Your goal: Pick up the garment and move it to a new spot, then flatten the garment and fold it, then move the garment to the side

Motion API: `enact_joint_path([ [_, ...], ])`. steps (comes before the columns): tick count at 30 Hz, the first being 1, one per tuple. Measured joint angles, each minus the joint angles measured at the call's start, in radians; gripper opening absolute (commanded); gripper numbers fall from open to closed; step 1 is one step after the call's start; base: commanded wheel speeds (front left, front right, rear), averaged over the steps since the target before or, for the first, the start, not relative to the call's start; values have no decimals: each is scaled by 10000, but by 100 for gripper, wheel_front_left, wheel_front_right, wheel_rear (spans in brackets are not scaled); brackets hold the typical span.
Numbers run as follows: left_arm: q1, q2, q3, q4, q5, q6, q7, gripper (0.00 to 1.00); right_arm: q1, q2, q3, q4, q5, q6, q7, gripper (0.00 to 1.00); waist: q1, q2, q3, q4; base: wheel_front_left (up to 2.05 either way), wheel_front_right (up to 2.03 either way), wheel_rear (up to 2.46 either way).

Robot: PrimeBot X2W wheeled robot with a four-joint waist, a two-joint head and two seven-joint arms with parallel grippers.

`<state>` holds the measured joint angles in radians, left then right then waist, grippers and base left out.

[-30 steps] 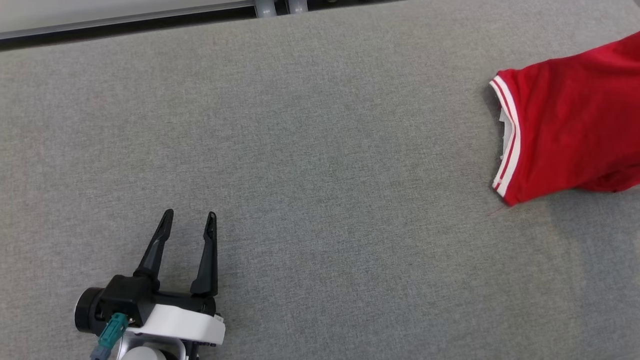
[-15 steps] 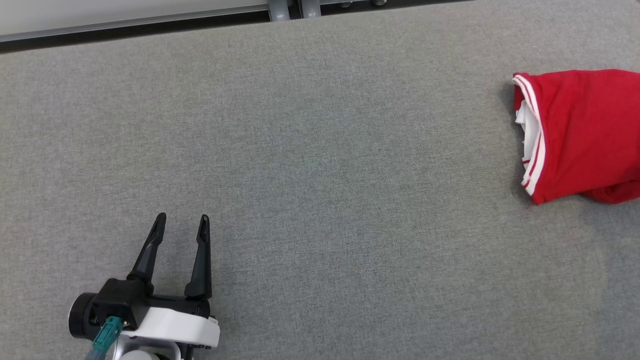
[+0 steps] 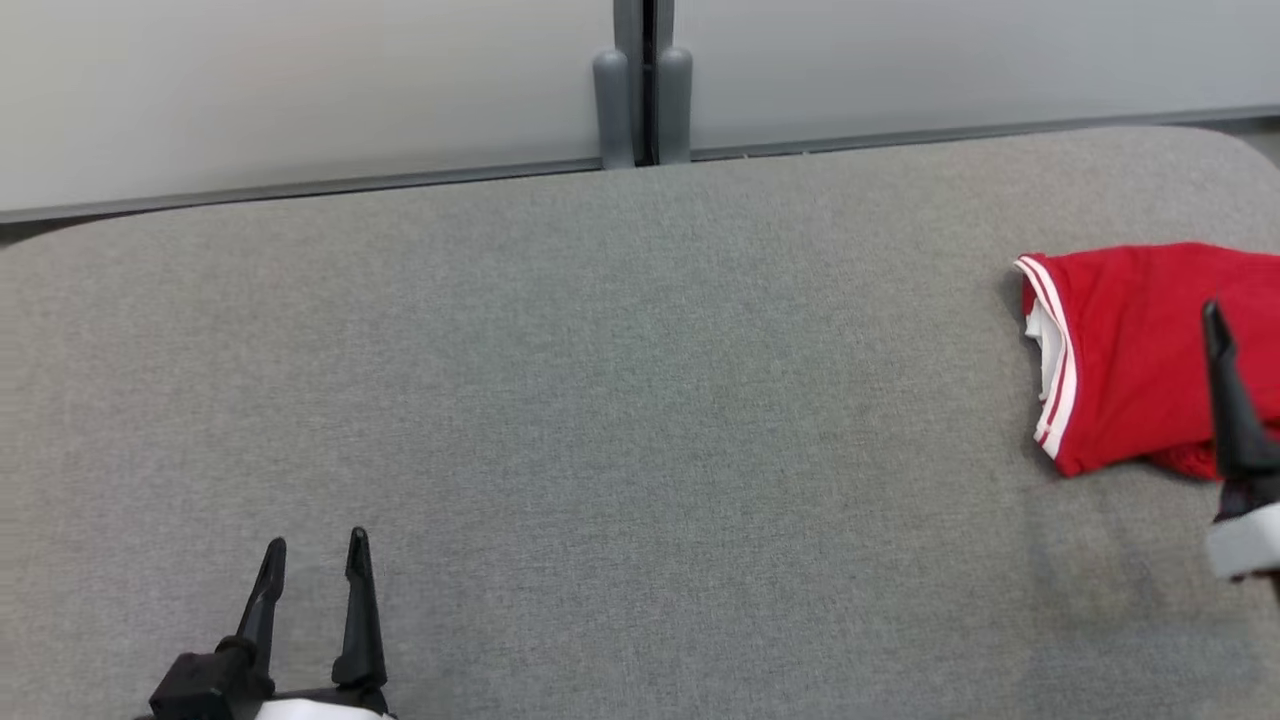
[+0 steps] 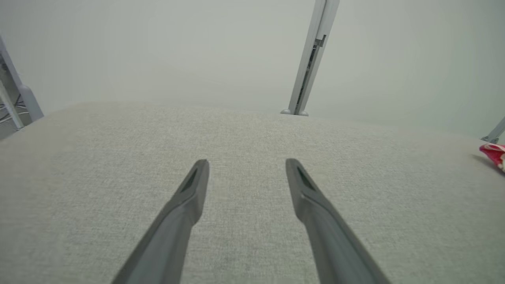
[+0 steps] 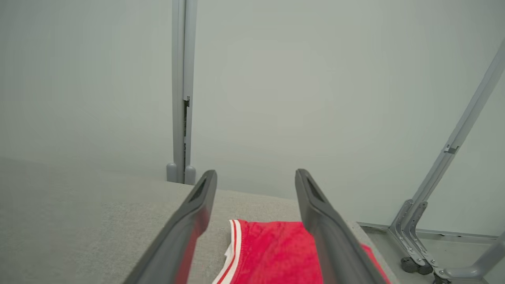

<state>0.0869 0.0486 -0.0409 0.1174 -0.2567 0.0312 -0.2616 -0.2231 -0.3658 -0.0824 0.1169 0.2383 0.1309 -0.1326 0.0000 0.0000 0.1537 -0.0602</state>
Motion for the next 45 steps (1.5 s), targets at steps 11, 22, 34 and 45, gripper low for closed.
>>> enact_joint_path([
  [11,889,6,460,740,117,-94,0,100,2772,2546,-71,27,-1233,0,-1143,100,0,0,-1444,704,0,0,0],
  [22,1099,4,589,1051,190,-345,0,100,3489,3139,-268,207,-1590,0,-1279,100,0,0,-1938,627,0,0,0],
  [34,1194,-151,525,1615,-13,-345,167,0,3701,3363,-56,738,-1195,0,-1133,0,0,0,-1909,608,0,0,0],
  [45,883,-153,642,1620,-1994,-493,686,0,3439,3356,-88,834,988,0,-610,0,0,0,-1872,608,0,0,0],
])
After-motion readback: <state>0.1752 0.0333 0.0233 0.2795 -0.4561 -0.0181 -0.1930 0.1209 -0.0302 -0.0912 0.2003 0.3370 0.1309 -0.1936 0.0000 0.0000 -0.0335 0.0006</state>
